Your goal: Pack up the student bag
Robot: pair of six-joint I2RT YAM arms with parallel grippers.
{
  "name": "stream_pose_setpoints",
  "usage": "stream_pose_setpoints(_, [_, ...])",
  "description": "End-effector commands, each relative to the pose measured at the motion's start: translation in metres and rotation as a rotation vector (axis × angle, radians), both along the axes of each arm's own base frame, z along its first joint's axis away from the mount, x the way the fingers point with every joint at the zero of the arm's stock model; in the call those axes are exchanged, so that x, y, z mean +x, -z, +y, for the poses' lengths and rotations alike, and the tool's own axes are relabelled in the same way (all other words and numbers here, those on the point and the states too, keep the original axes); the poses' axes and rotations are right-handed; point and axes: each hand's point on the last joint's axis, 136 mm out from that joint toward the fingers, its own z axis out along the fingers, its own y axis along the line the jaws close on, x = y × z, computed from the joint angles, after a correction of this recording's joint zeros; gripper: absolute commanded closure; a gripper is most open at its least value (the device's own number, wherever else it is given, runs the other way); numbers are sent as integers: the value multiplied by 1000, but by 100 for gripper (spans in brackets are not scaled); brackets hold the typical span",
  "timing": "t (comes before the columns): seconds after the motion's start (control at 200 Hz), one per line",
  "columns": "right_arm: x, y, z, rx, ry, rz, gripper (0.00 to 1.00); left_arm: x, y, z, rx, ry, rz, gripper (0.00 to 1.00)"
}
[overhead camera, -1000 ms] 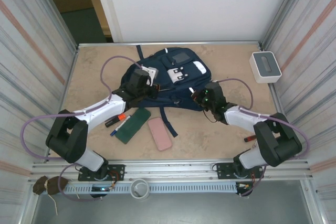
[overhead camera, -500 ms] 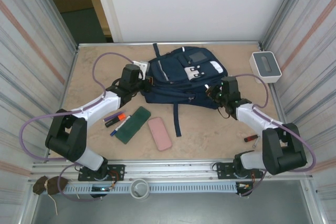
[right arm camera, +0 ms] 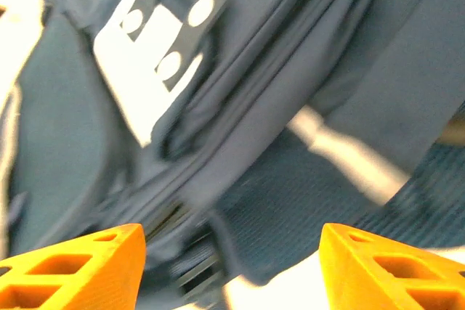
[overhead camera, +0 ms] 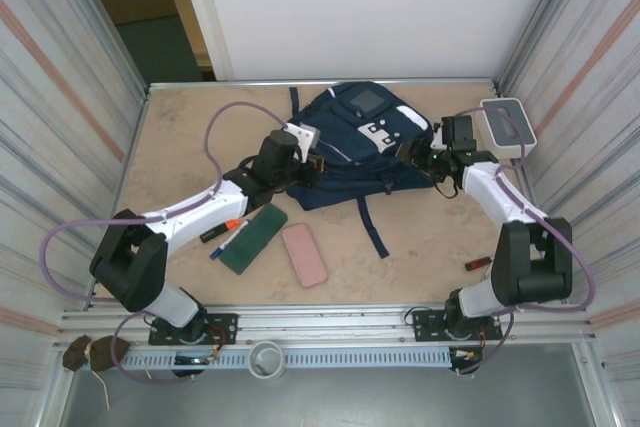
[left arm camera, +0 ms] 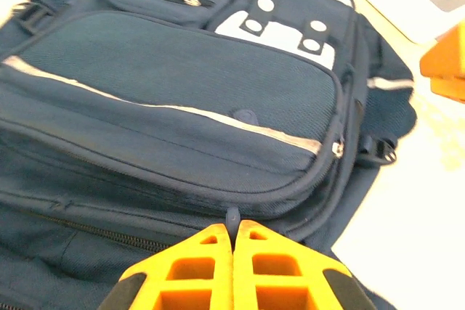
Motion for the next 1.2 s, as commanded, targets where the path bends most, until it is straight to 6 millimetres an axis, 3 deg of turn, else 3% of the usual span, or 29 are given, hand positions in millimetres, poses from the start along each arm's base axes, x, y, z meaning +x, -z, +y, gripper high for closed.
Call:
stream_pose_setpoints(0.0, [-37,-9,26,115,-69,25,25,5,-29,-15,-63,-7,-53,100])
stream_pose_setpoints(0.13, [-63,-7,46,178,-61,20,12,-2,-28,-21,-58,9,-56,100])
stream_pose_setpoints(0.245, [-74,2,67,224,-37,18,9,-6,-27,-26,-56,22,-58,100])
stream_pose_setpoints(0.371, [-69,16,84,224,-4,9,9,-11,-26,-30,-56,36,-59,100])
stream_pose_setpoints(0.491, [-53,10,96,245,9,-54,13,-16,-24,-34,-47,49,-58,100])
stream_pose_setpoints(0.631, [-46,24,97,198,38,-49,25,-20,-25,-34,-55,48,-58,100])
stream_pose_setpoints(0.797, [-46,43,99,185,62,-52,32,-23,-28,-35,-58,57,-66,100])
stream_pose_setpoints(0.907, [-39,47,90,130,85,-80,38,-25,-27,-36,-60,65,-66,100])
stream_pose_setpoints(1.077, [-35,49,64,41,108,-104,79,-21,-20,-19,-9,9,-92,100])
stream_pose_setpoints(1.192, [-39,48,49,47,104,-106,93,-9,-11,7,23,-60,-99,100])
